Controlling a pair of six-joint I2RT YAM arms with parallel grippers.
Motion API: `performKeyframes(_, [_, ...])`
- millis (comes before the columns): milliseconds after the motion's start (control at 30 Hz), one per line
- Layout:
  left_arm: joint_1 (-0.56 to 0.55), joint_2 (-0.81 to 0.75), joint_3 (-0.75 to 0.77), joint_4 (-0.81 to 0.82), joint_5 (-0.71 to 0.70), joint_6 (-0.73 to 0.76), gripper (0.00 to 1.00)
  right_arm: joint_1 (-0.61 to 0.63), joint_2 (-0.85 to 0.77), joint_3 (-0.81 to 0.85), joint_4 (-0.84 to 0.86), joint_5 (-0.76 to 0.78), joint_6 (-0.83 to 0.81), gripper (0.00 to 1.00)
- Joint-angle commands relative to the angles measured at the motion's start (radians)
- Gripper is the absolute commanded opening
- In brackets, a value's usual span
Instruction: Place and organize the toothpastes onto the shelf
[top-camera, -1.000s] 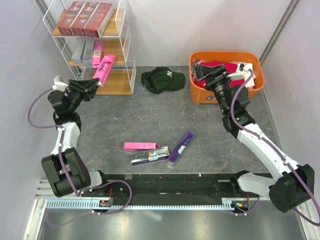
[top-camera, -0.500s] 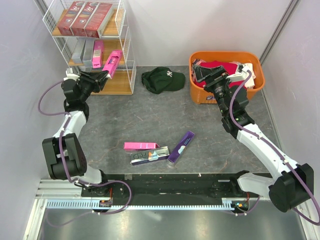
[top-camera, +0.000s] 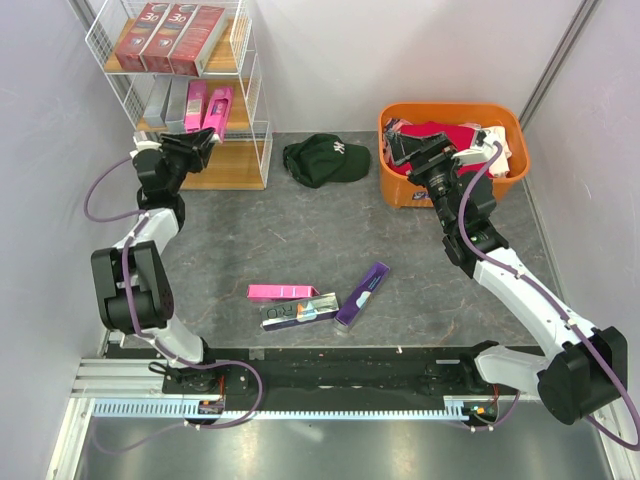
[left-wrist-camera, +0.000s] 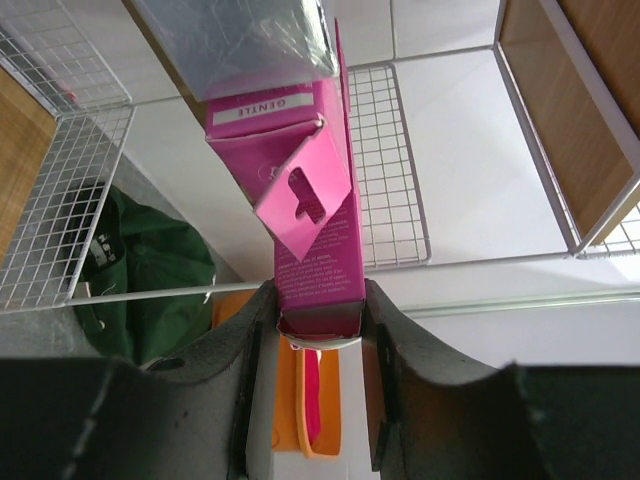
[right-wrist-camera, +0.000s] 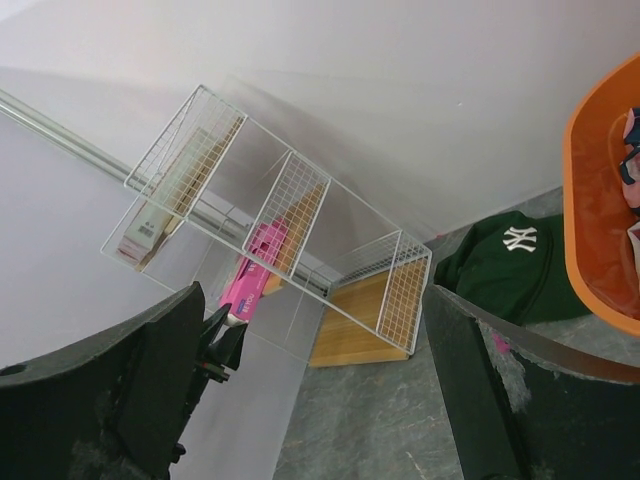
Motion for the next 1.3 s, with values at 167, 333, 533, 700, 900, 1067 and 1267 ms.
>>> performKeyframes(167, [-0.011,0.072,0.047,-0.011,-0.122,-0.030,0.02,0.000,-0.002,-0.004,0.013,0.012,-0.012,0.98])
performKeyframes(333, [-0.016,0.101,0.066,-0.014,-0.138,-0.043,0.04,0.000,-0.005,-0.002,0.003,0.007,-0.011,0.98])
performKeyframes(533, [-0.019,0.109,0.086,-0.005,-0.036,0.006,0.58,-0.001,-0.008,-0.001,-0.004,0.003,-0.009,0.98])
performKeyframes(700, [-0.019,0.040,0.035,-0.007,0.001,0.069,0.98,-0.001,-0.007,-0.001,-0.007,-0.005,-0.011,0.98])
performKeyframes(900, [-0.028,-0.071,-0.084,0.001,0.041,0.130,1.00,-0.001,-0.002,-0.001,-0.005,-0.017,-0.006,0.98])
performKeyframes(1067, [-0.037,-0.216,-0.215,0.002,0.087,0.183,1.00,-0.001,-0.001,0.001,-0.011,-0.027,-0.008,0.98])
performKeyframes(1267, [-0.040,-0.325,-0.235,-0.194,0.211,0.350,1.00,-0.001,0.001,-0.008,-0.022,-0.043,-0.011,0.98])
